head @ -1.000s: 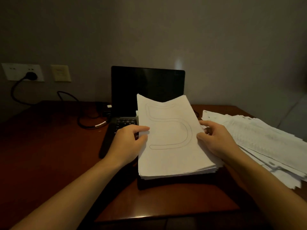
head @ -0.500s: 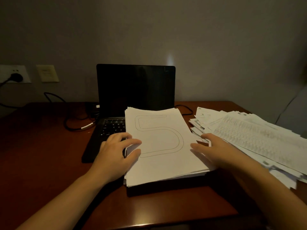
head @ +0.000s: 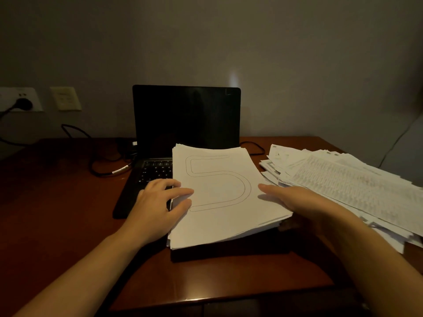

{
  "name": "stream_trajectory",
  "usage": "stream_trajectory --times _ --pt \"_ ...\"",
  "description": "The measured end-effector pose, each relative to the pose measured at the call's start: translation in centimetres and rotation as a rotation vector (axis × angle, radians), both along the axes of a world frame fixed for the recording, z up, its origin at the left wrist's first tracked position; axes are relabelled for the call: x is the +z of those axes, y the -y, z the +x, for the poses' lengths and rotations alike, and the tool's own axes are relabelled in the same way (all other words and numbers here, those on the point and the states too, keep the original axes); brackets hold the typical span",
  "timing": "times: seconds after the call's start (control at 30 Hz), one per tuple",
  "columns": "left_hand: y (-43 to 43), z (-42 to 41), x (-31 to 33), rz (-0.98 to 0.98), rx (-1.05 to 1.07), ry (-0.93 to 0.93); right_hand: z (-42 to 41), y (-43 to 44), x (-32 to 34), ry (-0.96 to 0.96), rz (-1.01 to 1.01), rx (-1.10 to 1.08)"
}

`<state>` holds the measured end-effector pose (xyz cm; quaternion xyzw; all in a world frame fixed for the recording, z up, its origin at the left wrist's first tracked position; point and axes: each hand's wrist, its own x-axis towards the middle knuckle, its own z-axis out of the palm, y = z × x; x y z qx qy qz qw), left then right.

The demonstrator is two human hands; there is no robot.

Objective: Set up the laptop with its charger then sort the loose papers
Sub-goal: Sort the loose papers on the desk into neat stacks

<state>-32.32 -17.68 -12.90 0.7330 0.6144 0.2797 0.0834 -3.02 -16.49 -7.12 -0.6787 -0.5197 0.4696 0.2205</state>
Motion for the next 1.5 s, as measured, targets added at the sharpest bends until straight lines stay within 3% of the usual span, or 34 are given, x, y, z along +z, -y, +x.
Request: stream_trajectory --times 0.13,0.27,0.53,0.7,0.97,1.17,1.27,1.5 --pt "0.0 -0.1 0.0 -0.005 -0.021 0.007 0.1 0.1 0.4 -0.271 -0.103 -0.058" --pt "0.2 -0.2 0.1 0.009 -0.037 0.025 0.5 0.1 0.3 -0.363 -0.156 -0.045" --pt "0.6 -0.8 1.3 0.062 0.008 0.444 -0.3 0.7 0.9 -0.318 -0.099 -0.077" --pt "2.6 -0.6 1.2 0.053 0.016 0.530 -1.1 2.0 1.4 -0.275 -0.120 -0.057" --pt "5.2 -1.4 2.2 -0.179 -0.002 0.880 -2.2 4.2 -1.5 -0.552 0.120 -0.017" --pt "5.1 -4.4 5.0 -0.540 0.013 1.284 -4.5 5.2 -1.3 -0.637 0.205 0.122" --pt "5.1 -6.5 5.8 -0.596 -0.014 1.259 -6.8 5.1 -1.3 -0.618 0.224 0.228" --pt "6.7 -13.7 5.5 -0.238 0.142 1.104 -15.6 2.8 -1.4 -0.559 0.204 0.358"
